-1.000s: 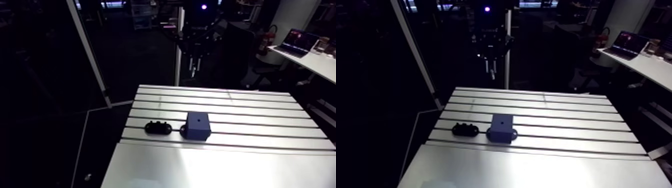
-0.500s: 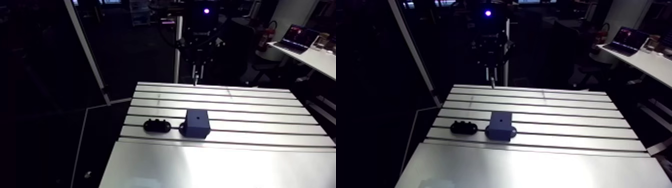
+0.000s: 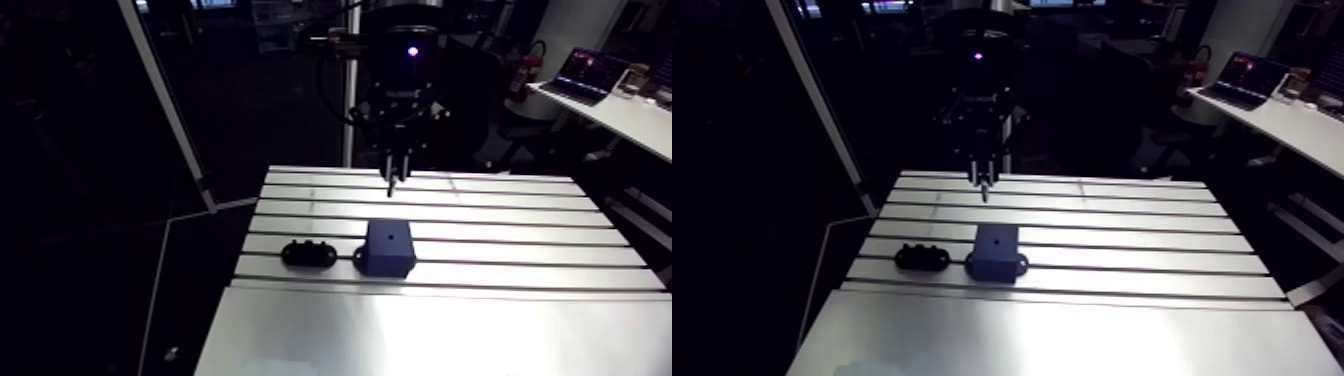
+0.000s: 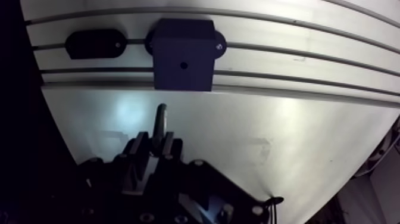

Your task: Pick up the M10 bolt and insert it into the hole until fully seated.

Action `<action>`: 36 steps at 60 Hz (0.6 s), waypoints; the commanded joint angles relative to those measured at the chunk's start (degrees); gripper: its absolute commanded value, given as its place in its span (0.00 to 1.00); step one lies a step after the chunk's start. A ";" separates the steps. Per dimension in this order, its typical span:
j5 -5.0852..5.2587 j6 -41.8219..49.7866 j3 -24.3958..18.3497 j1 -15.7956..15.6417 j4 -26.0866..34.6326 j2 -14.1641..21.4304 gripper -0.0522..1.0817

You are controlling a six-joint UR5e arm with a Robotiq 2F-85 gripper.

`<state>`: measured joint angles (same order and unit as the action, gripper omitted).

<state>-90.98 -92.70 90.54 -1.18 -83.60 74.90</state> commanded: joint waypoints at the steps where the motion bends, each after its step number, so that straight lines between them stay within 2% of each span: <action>1: -0.12 -0.68 1.34 0.13 -0.45 0.02 1.00; 14: 0.04 -1.09 2.70 1.50 -1.02 0.02 1.00; 36: 0.32 -2.79 4.59 1.70 -3.53 -0.23 1.00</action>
<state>-90.86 -95.11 94.16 0.32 -85.92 74.88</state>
